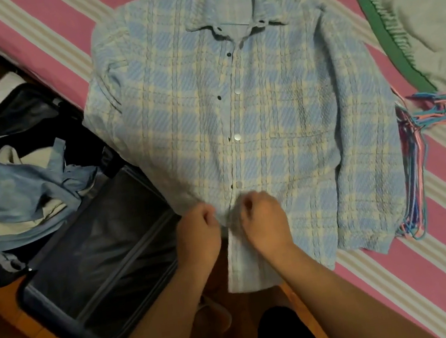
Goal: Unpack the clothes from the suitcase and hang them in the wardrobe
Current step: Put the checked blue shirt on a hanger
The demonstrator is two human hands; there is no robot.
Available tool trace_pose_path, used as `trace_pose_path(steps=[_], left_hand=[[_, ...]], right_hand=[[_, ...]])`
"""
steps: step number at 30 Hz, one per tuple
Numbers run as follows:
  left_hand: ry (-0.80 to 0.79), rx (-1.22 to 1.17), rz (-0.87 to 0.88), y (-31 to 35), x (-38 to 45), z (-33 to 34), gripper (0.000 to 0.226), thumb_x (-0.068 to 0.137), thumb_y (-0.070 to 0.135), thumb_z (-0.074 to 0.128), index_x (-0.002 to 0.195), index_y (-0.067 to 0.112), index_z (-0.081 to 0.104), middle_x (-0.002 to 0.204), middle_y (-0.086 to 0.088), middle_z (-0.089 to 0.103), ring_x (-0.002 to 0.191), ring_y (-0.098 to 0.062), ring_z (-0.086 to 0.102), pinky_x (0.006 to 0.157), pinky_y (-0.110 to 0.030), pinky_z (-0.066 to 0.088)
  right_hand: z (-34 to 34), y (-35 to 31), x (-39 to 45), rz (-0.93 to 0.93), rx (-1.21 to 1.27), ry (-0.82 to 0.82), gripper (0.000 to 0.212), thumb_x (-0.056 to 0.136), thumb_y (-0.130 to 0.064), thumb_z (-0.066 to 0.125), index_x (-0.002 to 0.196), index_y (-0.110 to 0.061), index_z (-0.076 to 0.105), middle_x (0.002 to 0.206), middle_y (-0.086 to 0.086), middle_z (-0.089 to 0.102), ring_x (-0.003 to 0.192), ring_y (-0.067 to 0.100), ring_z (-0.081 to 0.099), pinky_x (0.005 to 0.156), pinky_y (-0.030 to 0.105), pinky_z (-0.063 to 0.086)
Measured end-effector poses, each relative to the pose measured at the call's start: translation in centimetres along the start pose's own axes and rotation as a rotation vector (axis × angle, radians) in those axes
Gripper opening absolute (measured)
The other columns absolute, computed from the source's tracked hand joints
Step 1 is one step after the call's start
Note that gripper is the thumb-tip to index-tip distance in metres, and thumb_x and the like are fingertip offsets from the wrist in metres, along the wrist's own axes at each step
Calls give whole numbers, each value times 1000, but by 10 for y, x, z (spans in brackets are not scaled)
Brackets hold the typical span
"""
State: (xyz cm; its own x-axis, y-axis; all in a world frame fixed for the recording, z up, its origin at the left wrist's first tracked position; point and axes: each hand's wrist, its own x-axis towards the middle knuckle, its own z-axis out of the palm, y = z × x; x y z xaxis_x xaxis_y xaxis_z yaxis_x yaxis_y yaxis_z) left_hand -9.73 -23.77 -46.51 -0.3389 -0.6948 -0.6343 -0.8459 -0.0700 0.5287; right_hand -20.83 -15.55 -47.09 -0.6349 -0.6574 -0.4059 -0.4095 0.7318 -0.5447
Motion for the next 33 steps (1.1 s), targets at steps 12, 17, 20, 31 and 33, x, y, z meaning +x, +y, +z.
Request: trace_pose_path(steps=[12,17,20,31,33], left_hand=[[41,-62,-44,21,66,57,34,90,37,71,106,24,45,118,2,43,99,-16,50,78,-31,47],[120,134,-38,32,67,63,21,93,33,66,102,16,58,114,-5,47,107,-25,52,85,-43,53],[157,-11,26,30,62,59,15,94,25,66,86,17,56,98,1,50,89,-17,53,75,-33,50],[37,-495,-85,26,41,31,20,91,7,70,110,13,76,89,11,71,92,-7,69,83,-21,54],[35,-496,-95,27,41,32,22,92,9,71,113,13,75,96,7,74,96,-11,70,89,-26,56]], right_hand=[[17,23,51,487,463,45,24,88,-12,69,74,-16,49,68,-1,54,60,15,52,51,21,43],[18,12,34,613,897,93,31,89,4,65,75,-14,43,68,7,43,63,18,44,61,33,47],[24,8,36,690,1129,120,29,88,8,63,74,-10,45,67,5,38,64,20,41,64,37,46],[20,-6,31,593,889,118,12,90,-2,70,91,-14,72,83,3,72,69,4,68,63,12,52],[17,-6,31,585,883,122,13,90,0,70,90,-13,72,80,2,71,63,2,67,57,10,49]])
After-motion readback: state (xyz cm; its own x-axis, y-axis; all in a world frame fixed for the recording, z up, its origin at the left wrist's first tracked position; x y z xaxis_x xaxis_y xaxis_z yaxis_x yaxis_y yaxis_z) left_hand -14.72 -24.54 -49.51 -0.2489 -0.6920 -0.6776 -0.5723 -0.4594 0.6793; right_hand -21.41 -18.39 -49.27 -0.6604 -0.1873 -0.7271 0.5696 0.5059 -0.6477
